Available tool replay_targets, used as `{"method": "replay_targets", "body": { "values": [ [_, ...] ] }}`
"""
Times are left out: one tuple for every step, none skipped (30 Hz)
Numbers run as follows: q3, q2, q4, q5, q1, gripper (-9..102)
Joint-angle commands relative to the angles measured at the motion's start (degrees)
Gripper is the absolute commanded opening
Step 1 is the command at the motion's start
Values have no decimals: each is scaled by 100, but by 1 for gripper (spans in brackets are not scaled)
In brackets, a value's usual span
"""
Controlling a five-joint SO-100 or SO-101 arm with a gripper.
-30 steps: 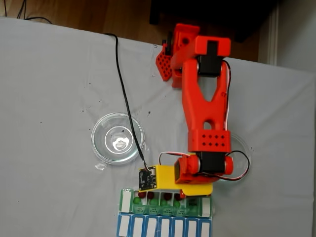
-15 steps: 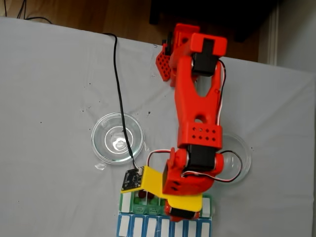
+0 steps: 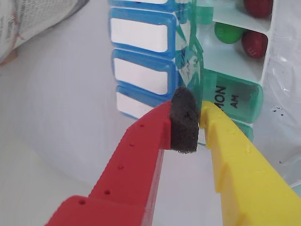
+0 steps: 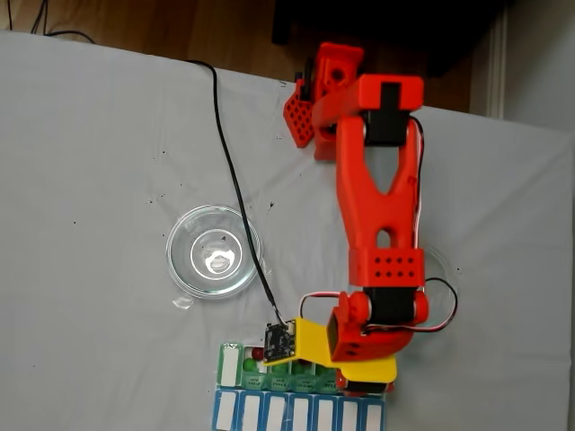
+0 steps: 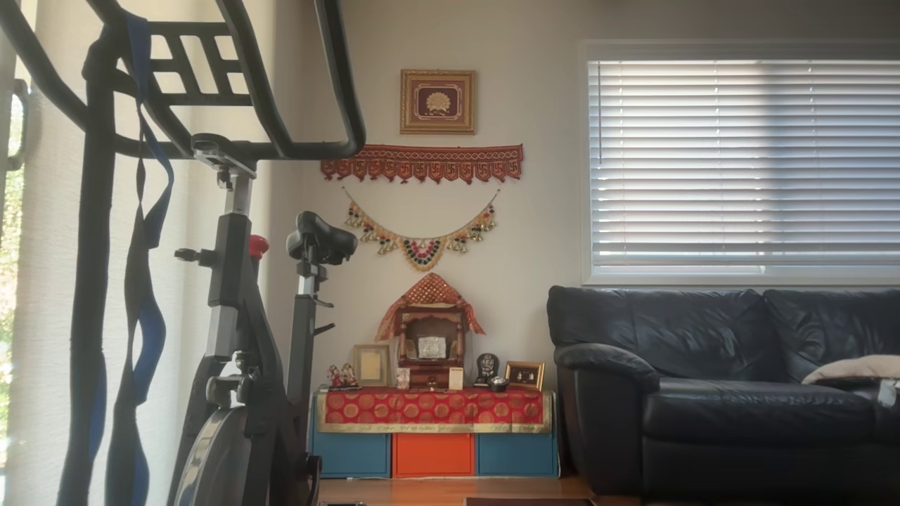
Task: Sort medicines into box.
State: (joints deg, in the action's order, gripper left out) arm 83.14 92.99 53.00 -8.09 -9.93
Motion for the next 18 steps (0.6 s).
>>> {"method": "replay_targets", "body": {
  "values": [
    [-193,167,-62,18,9,1],
    [-220,202,-44,0,44,1],
    [-220,255,-35,0,70,1],
    [-220,308,-35,0,97,1],
    [-220,360,-35,0,123,1],
    [-211,422,-35,0,141,1],
    [-211,483,-44,-35,158,1],
    [-193,562,-79,-79,167,1],
    [-167,650,-132,-141,176,1],
    [-132,729,-185,-211,185,1],
    [-79,809,-246,-255,185,1],
    [-26,888,-316,-316,176,1],
    [53,958,-431,-378,176,1],
    [123,1020,-554,-439,176,1],
    [167,1055,-633,-483,176,1],
    [202,1090,-694,-536,185,2],
    [237,1134,-756,-598,185,2],
    [290,1195,-809,-633,193,2]
  ]
}}
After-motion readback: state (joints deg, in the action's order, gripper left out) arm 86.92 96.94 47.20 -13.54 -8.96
